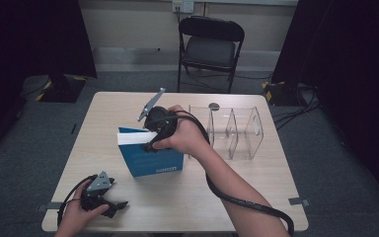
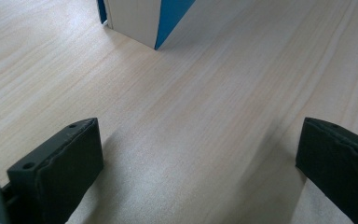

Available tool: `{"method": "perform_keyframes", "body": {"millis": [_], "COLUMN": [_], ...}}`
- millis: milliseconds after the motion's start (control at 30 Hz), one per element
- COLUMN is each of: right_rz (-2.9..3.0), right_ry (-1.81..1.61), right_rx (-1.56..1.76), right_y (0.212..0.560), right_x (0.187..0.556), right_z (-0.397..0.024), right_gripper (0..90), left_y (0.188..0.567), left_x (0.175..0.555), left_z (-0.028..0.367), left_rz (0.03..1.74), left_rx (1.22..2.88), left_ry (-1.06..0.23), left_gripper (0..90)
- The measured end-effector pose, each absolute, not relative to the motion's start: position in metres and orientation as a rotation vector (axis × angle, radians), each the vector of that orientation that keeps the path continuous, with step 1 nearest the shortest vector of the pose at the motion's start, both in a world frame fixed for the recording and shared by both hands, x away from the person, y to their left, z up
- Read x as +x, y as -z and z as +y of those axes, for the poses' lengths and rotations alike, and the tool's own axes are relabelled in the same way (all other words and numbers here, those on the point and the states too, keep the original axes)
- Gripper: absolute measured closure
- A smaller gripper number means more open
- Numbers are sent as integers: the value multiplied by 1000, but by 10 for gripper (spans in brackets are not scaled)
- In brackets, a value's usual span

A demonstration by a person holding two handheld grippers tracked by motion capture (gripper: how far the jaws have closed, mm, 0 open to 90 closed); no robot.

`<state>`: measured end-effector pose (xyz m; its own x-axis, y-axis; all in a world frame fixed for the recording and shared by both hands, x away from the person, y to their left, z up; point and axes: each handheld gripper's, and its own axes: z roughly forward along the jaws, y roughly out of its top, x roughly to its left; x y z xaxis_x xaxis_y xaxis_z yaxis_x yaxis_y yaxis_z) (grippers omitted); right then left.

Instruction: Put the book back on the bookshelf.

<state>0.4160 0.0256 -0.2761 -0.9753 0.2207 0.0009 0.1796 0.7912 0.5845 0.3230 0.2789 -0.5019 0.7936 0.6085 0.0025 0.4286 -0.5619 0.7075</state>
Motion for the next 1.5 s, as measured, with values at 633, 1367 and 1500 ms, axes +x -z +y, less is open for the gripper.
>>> {"method": "perform_keyframes", "body": {"millis": [633, 1367, 1500], "right_rz": [2884, 2901, 2896], "right_ry": [-939, -896, -890], "right_rx": [293, 319, 300], "right_y": [277, 285, 288], "right_x": [422, 431, 432], "right_z": [19, 0, -2], "right_gripper": [413, 296, 313], "left_y": [502, 502, 502], "left_x": [323, 323, 323], "left_z": [279, 279, 278], "left_rz": [764, 762, 765], "left_rx": [2253, 2246, 2245], "left_ry": [-320, -328, -326], "left_gripper": [0, 0, 0]}}
